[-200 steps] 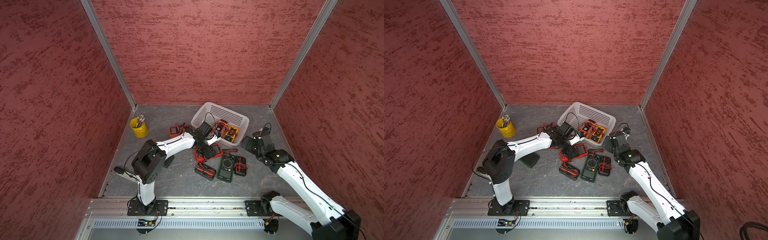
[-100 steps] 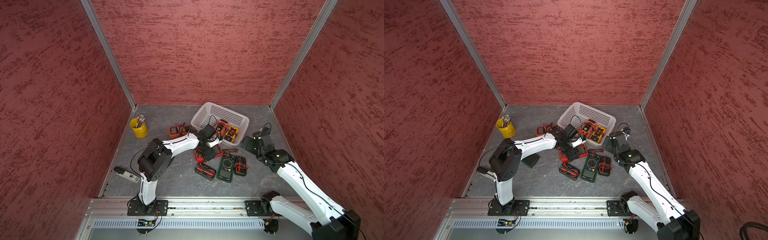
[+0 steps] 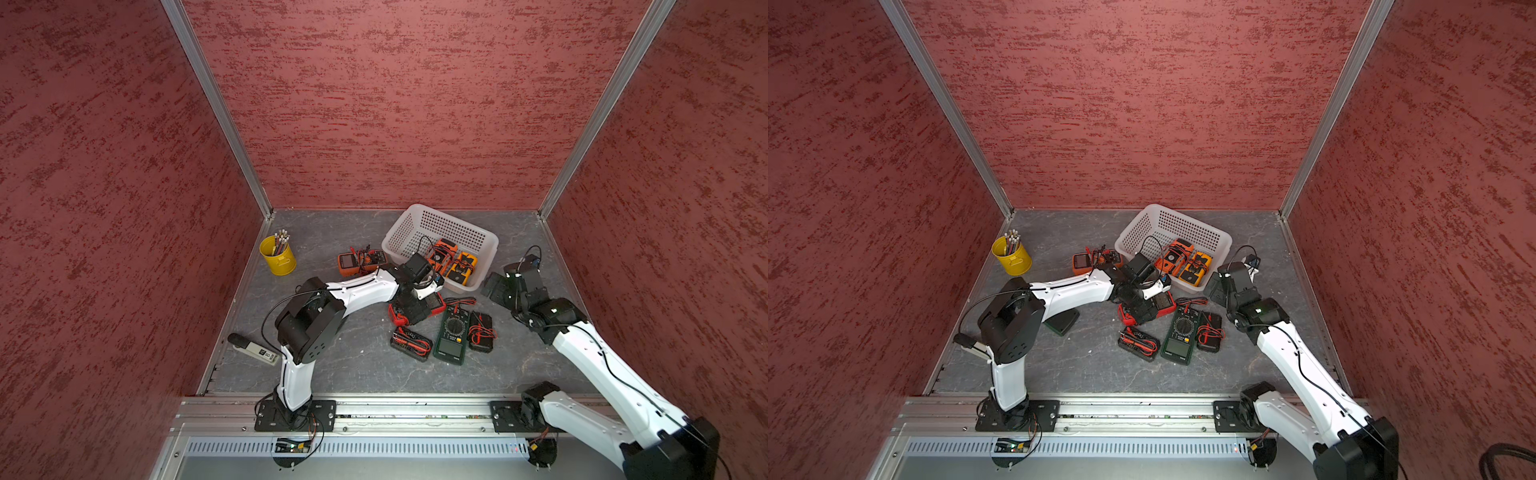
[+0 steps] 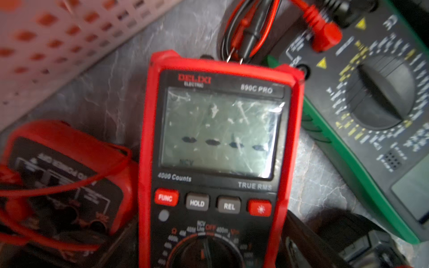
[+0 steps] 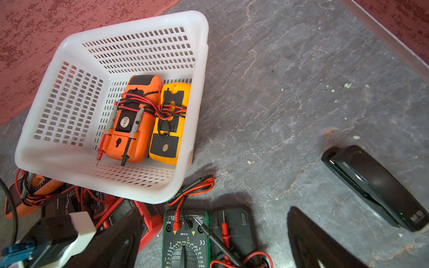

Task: Put the multimeter into the basket
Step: Pick up the multimeter from the center of the board.

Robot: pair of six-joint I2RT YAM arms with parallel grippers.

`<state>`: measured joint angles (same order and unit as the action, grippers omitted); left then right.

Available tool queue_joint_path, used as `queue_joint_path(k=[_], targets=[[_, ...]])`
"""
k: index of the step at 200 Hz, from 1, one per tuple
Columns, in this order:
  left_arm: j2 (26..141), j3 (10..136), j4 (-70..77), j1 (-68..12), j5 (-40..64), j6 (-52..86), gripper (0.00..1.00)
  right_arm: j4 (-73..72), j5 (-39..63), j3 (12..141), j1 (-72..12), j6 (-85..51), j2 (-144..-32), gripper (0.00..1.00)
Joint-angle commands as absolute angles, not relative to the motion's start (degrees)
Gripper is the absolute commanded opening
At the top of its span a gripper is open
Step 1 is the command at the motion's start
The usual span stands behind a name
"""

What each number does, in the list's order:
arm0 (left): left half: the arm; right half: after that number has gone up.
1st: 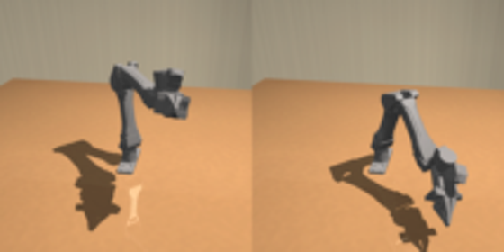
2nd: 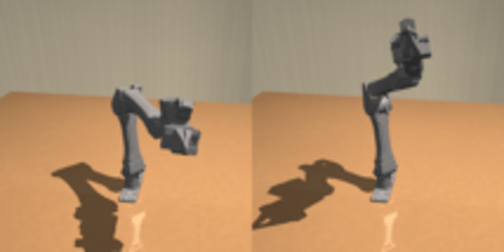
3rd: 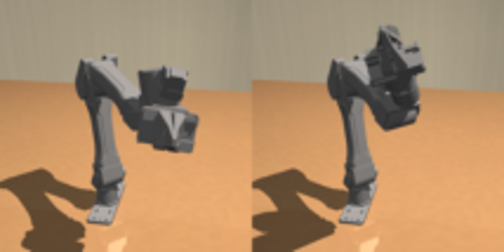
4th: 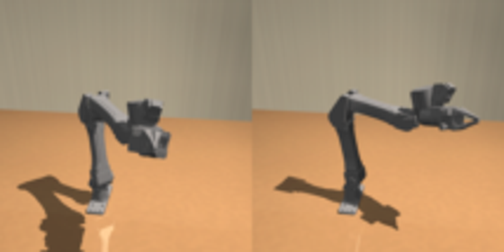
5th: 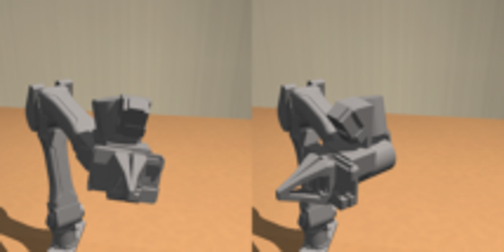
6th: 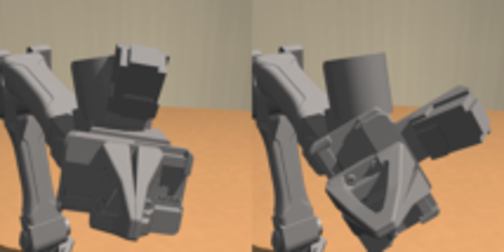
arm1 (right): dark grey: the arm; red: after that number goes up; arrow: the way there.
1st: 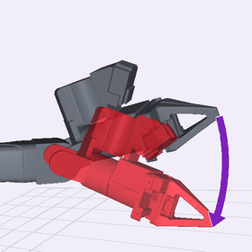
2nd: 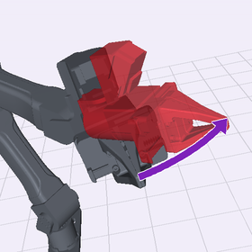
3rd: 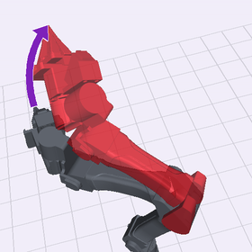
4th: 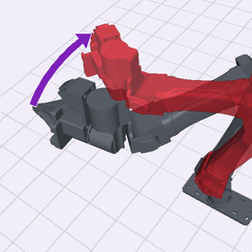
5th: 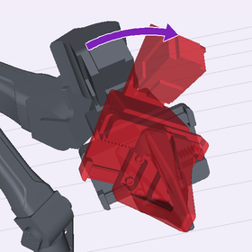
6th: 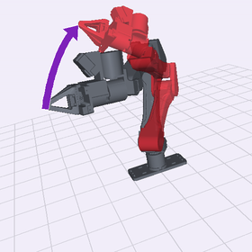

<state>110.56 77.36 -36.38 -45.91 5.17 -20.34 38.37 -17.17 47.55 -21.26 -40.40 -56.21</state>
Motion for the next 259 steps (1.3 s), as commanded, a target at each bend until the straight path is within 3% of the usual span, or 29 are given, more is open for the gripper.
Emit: queue_joint_path(k=[1,41,123,156,173,188,200,218,228,259], targets=[[112.51,76.45,-37.8,-46.58,3.4,-19.78,0.92,37.62,-18.48,47.37,-21.18,-41.09,-56.51,0.99],[113.94,77.12,-37.09,-46.58,1.51,-19.42,0.79,37.79,-18.36,47.29,-21.18,-41.08,-56.7,0.99],[115.49,75.89,-37.15,-46.49,-2.62,-19.69,0.83,38.28,-18.87,47.19,-21.17,-41.04,-55.98,0.99],[115.36,75.9,-37.17,-46.53,-2.52,-19.69,0.8,38.14,-18.9,47.03,-21.14,-41.21,-56.1,0.99],[115.43,75.89,-37.51,-46.58,-2.55,-19.84,0.67,38.23,-19.02,47.04,-21.13,-41.16,-56.07,0.99],[114.95,75.92,-37.61,-46.58,-2.47,-19.78,0.45,38.32,-19.16,47.19,-21.17,-41.18,-55.99,0.99],[114.13,75.6,-37.32,-46.58,-2.55,-19.77,0.21,38.49,-19.17,47.27,-21.18,-41.22,-55.9,0.99],[112.35,75.16,-36.94,-46.67,-2.96,-19.69,0.06,38.68,-19.25,47.37,-21.18,-41.21,-55.59,0.99],[111.21,74.76,-36.64,-46.65,-3.41,-19.64,0.0,38.63,-19.25,47.49,-21.14,-41.16,-55.33,0.99],[107.01,73.4,-36.29,-46.67,-6.03,-19.47,0.0,38.6,-19.16,47.58,-21.17,-41.16,-54.51,0.99]])
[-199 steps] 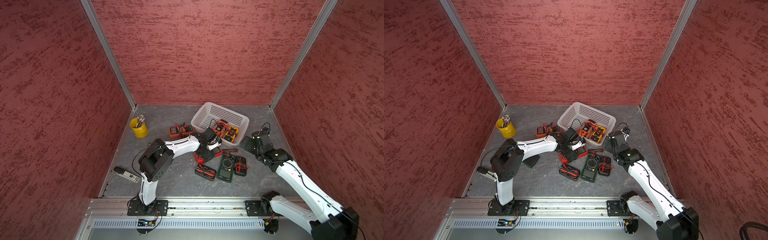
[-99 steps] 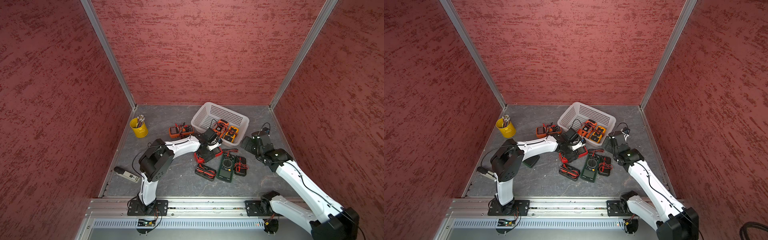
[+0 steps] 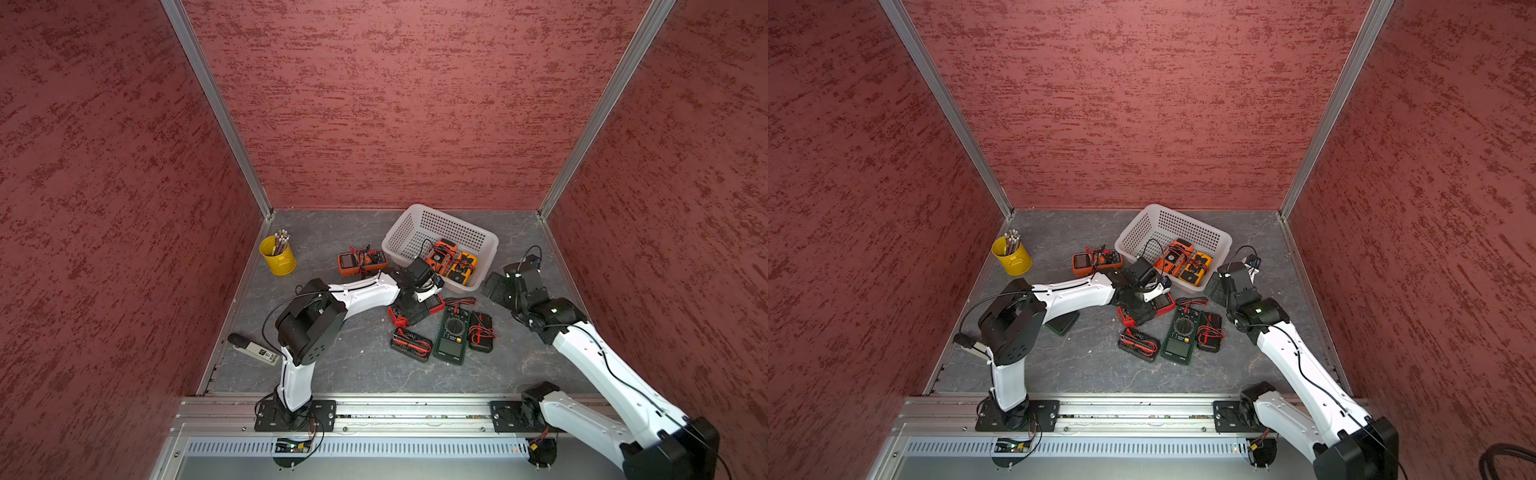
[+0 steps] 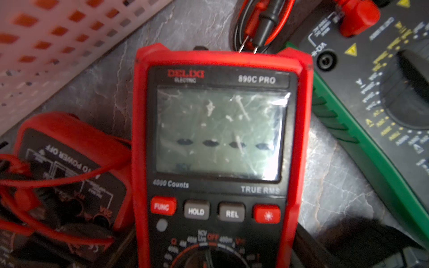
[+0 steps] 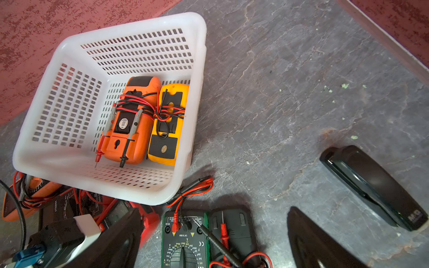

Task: Put the multimeter into the basket
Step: Pick up the multimeter from the center of the board.

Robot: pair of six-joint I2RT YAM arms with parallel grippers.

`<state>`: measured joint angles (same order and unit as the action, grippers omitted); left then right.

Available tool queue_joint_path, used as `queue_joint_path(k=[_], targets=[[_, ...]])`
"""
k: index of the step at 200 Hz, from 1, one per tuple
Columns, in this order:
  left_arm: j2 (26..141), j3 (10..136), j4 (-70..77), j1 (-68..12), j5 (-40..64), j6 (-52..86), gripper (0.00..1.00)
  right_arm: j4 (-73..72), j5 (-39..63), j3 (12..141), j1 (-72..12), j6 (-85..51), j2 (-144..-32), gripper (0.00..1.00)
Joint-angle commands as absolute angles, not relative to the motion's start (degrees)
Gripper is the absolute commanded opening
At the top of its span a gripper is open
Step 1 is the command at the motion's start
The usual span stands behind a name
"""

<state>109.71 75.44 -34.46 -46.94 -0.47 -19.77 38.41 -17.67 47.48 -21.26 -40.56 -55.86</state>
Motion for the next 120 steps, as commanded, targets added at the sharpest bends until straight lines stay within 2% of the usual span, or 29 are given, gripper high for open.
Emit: queue_joint_path(k=[1,77,120], targets=[[106.85,73.4,-36.29,-46.67,-6.09,-19.45,0.0,38.63,-19.16,47.61,-21.18,-41.19,-54.5,0.99],[94.56,69.42,-36.9,-46.25,-10.45,-16.93,0.0,38.41,-18.99,48.55,-21.17,-41.12,-54.67,0.99],[86.74,69.16,-40.75,-42.46,-9.32,-15.09,0.0,37.8,-18.26,48.66,-21.15,-40.95,-54.83,0.99]])
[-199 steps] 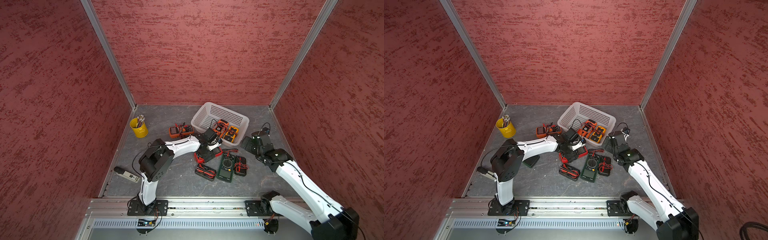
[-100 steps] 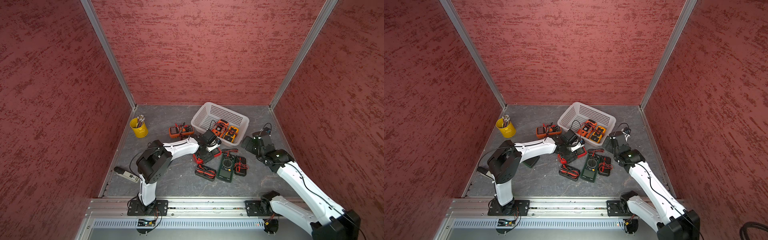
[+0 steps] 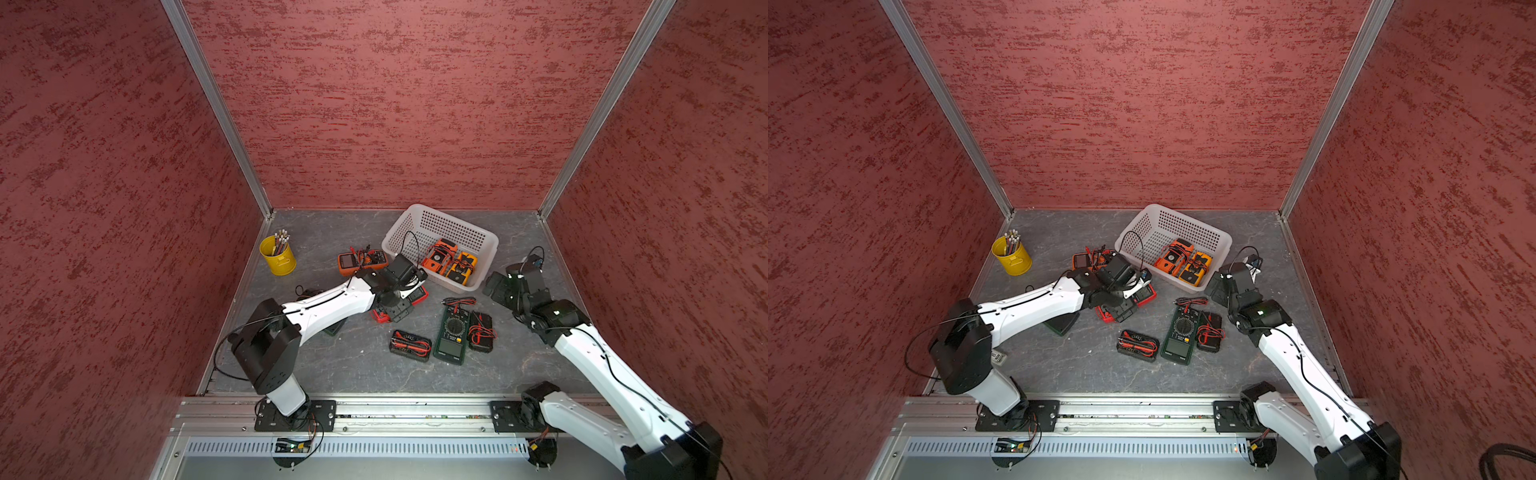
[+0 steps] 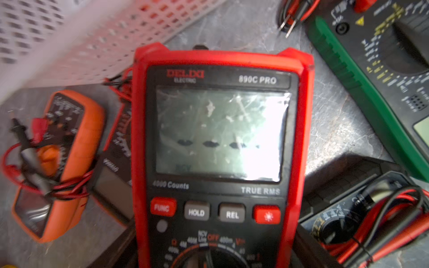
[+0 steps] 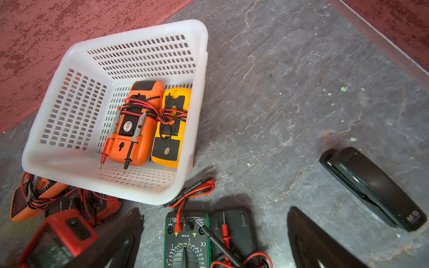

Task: Put the multimeter into the basket
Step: Pick up the multimeter from the center of the board, then place the multimeter in the basket.

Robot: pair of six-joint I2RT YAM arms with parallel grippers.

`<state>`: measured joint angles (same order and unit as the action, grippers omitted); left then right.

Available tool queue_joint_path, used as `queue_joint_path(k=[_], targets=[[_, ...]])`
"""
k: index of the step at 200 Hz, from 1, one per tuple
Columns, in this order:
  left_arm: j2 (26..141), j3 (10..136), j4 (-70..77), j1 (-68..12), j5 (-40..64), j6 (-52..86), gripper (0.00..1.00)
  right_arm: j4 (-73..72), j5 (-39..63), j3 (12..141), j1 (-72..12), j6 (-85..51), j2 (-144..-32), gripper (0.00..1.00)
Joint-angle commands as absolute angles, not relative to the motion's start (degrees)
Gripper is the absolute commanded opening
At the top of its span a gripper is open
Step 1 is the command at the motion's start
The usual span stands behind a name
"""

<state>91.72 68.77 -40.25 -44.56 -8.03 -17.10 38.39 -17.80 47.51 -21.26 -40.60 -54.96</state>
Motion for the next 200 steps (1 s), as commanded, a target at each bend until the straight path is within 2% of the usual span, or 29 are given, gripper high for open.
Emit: queue_joint_path(k=[1,38,70,117,169,200], targets=[[86.52,69.21,-40.81,-42.28,-9.32,-15.06,0.0,37.8,-18.23,48.68,-21.17,-40.91,-54.84,0.99],[80.62,72.29,-41.04,-38.24,-7.64,-11.45,0.0,37.38,-17.33,48.62,-21.16,-40.47,-55.11,0.99],[82.56,78.99,-38.14,-32.19,-4.63,-4.61,0.0,36.48,-16.83,48.46,-21.18,-40.6,-55.2,0.99],[95.04,95.7,-35.34,-30.8,-4.28,-2.32,0.0,36.47,-16.39,49.48,-21.17,-40.22,-55.33,0.99],[114.47,119.56,-38.99,-29.88,-2.28,-0.42,0.0,35.86,-15.93,49.4,-21.2,-40.46,-55.09,0.99],[124.28,129.3,-40.5,-29.85,-1.67,0.02,0.0,35.51,-15.57,49.19,-21.18,-40.75,-55.22,0.99]])
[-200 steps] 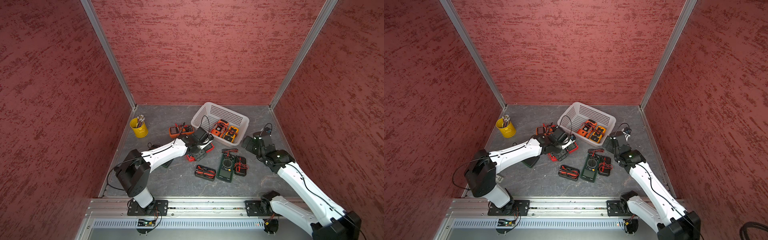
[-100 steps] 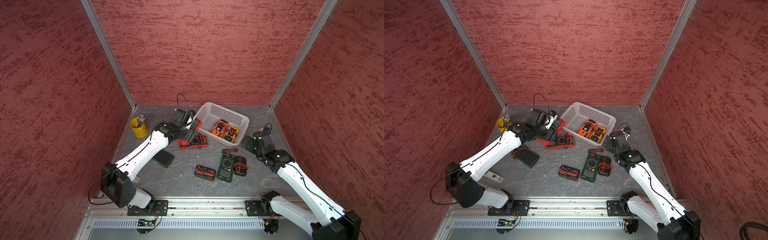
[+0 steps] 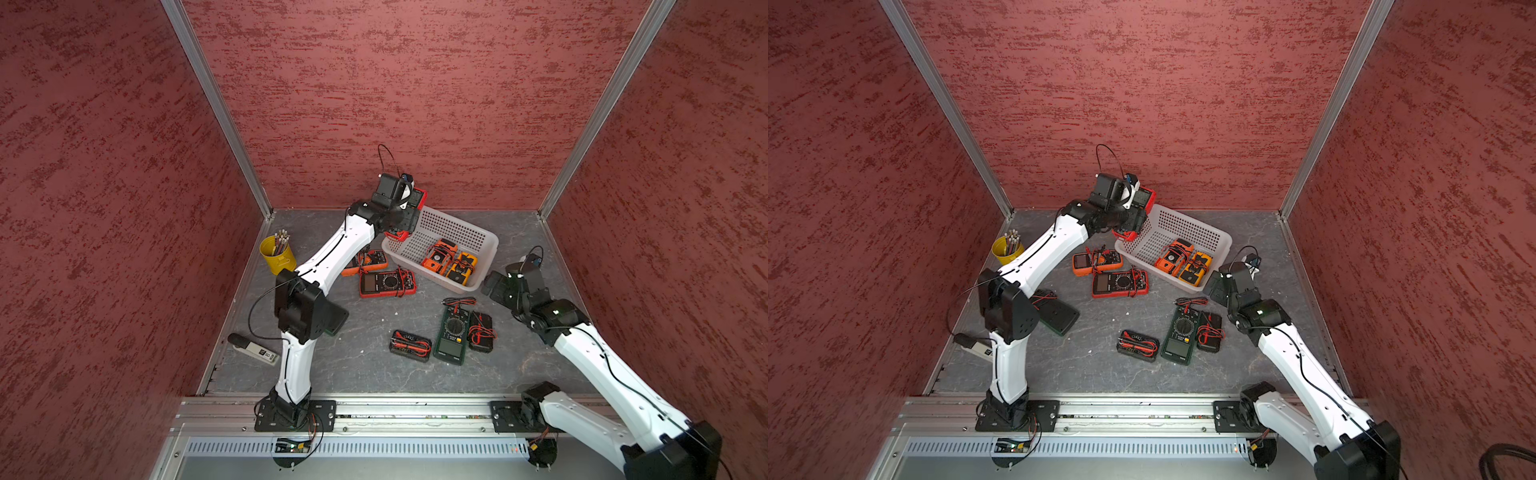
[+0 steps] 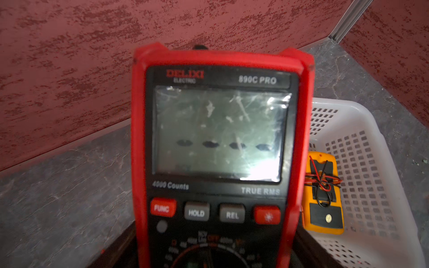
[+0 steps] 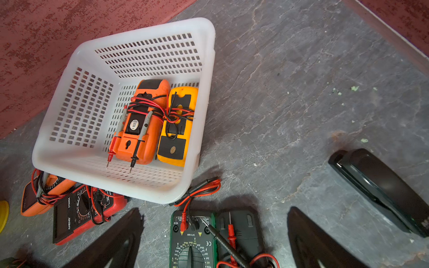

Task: Put the multimeter into the basket
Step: Place the multimeter in the basket.

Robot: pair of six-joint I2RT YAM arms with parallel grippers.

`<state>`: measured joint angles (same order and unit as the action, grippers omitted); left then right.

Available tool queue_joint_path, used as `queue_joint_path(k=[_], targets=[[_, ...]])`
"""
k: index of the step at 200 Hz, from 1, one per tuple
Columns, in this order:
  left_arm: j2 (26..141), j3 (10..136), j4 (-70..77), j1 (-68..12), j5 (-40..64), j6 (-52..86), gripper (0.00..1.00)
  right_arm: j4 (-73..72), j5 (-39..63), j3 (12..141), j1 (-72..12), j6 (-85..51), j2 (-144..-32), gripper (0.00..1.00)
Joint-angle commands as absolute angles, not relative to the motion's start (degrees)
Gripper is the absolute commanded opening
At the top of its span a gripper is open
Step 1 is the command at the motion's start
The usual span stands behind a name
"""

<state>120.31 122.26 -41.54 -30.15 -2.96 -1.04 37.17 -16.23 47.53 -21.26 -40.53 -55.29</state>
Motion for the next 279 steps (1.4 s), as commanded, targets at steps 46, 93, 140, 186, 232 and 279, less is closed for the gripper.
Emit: queue_joint_path(k=[46,93,140,186,232,279], targets=[[132.69,133.98,-41.44,-29.97,-0.58,0.28,0.0,35.67,-15.91,49.06,-21.17,-40.73,-55.11,0.99],[136.33,134.03,-41.67,-30.91,-1.01,0.98,0.0,35.24,-15.24,49.01,-21.1,-41.31,-56.24,0.99],[139.72,134.52,-42.4,-33.3,-7.22,-1.79,0.04,36.11,-15.99,49.79,-21.18,-41.32,-56.69,0.99],[144.16,138.93,-45.25,-34.19,-9.93,-2.16,0.09,36.57,-16.26,50.24,-21.19,-41.14,-56.94,0.99],[145.86,139.4,-45.88,-34.19,-10.07,-1.57,0.32,36.39,-15.82,49.89,-21.23,-41.53,-58.61,0.99],[146.84,139.36,-46.58,-34.11,-11.27,-0.84,1.0,37.12,-16.36,49.66,-21.16,-42.13,-59.96,0.99]])
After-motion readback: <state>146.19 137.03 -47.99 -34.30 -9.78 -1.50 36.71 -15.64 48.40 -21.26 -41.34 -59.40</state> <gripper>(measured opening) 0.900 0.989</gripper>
